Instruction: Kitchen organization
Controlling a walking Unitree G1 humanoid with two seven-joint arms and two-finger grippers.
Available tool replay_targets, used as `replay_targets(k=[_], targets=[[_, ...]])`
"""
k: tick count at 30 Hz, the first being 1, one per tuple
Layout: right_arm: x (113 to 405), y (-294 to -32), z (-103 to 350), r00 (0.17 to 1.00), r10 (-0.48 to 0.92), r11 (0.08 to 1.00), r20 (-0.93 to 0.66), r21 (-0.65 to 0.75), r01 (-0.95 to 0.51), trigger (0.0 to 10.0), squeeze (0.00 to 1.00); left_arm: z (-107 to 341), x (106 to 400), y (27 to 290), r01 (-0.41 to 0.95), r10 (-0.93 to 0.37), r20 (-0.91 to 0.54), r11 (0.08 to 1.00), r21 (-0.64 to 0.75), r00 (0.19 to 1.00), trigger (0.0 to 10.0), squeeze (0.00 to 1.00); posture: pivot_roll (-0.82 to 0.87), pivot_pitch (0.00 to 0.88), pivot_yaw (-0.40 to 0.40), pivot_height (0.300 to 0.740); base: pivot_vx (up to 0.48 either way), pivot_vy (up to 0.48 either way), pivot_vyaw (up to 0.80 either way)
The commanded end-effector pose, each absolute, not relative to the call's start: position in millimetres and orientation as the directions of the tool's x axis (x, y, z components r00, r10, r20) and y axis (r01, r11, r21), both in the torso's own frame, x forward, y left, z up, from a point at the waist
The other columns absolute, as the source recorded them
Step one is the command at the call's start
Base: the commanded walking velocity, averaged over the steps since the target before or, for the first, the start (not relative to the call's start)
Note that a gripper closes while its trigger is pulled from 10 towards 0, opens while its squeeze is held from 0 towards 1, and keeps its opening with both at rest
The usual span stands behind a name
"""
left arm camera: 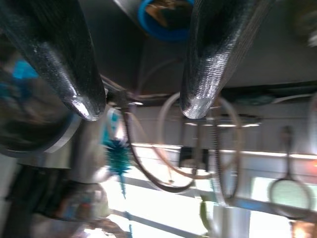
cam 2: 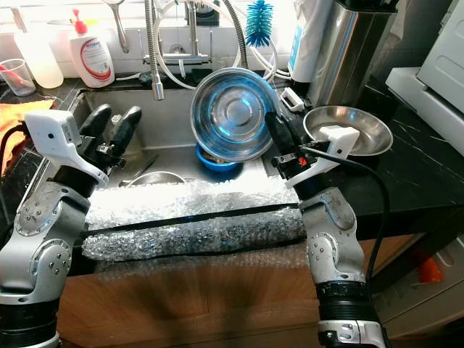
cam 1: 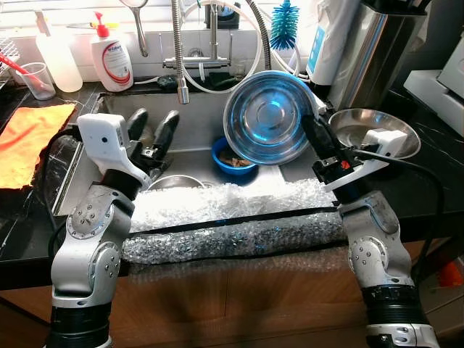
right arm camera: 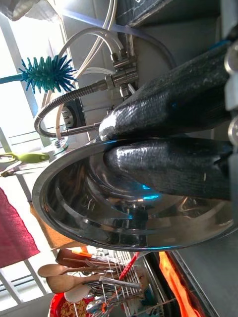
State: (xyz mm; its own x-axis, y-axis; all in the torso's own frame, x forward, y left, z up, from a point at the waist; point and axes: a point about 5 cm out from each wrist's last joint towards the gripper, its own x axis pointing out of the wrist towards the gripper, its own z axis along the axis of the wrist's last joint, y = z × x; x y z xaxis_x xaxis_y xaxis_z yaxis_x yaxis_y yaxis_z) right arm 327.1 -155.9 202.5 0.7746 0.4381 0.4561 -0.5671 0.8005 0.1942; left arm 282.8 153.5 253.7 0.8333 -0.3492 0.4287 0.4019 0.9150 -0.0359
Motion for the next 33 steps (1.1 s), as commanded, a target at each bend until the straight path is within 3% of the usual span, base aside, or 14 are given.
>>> replay_targets(k=[1,3,6,7,8,16,24,33], targets=[[327,-153,213,0.749,0.452,0.799,0.484,0.154,-0.581,10.0,0.00,256,277,139,0.489,-0.437,0.420,0.872,-0.019,0.795,10.0,0.94,0.07,0.059,-0.024,0.740,0.000,0.000,0.00],[327,-152,213,0.747,0.455,0.798,0.484,0.152,-0.584,10.0,0.00,252,275,132,0.521,-0.477,0.399,0.853,-0.002,0.783,10.0,1.00,0.07,0.060,-0.025,0.740,0.000,0.000,0.00],[327,-149,214,0.744,0.458,0.796,0.487,0.149,-0.587,10.0,0.00,248,273,124,0.547,-0.525,0.358,0.836,0.045,0.772,10.0,1.00,0.07,0.060,-0.025,0.740,0.000,0.000,0.00],[327,-148,215,0.742,0.458,0.794,0.489,0.150,-0.589,10.0,0.00,247,273,122,0.548,-0.530,0.351,0.835,0.057,0.772,10.0,0.72,0.07,0.059,-0.025,0.740,0.000,0.000,0.00],[327,-147,216,0.737,0.462,0.790,0.494,0.148,-0.594,10.0,0.00,245,274,121,0.537,-0.523,0.351,0.841,0.065,0.777,10.0,0.00,0.07,0.059,-0.024,0.740,0.000,0.000,0.00],[322,-139,219,0.702,0.491,0.756,0.516,0.148,-0.638,10.0,0.00,240,277,117,0.489,-0.514,0.326,0.857,0.161,0.794,10.0,0.00,0.07,0.049,-0.024,0.740,0.000,0.000,0.00],[314,-127,227,0.625,0.564,0.683,0.540,0.120,-0.720,10.0,0.00,238,279,116,0.465,-0.488,0.329,0.872,0.149,0.809,10.0,0.00,0.07,0.036,-0.024,0.740,0.000,0.000,0.00],[311,-125,226,0.613,0.582,0.665,0.534,0.121,-0.737,10.0,0.00,239,281,114,0.431,-0.443,0.364,0.895,0.118,0.820,10.0,0.00,0.06,0.042,-0.028,0.740,0.000,0.000,0.00]])
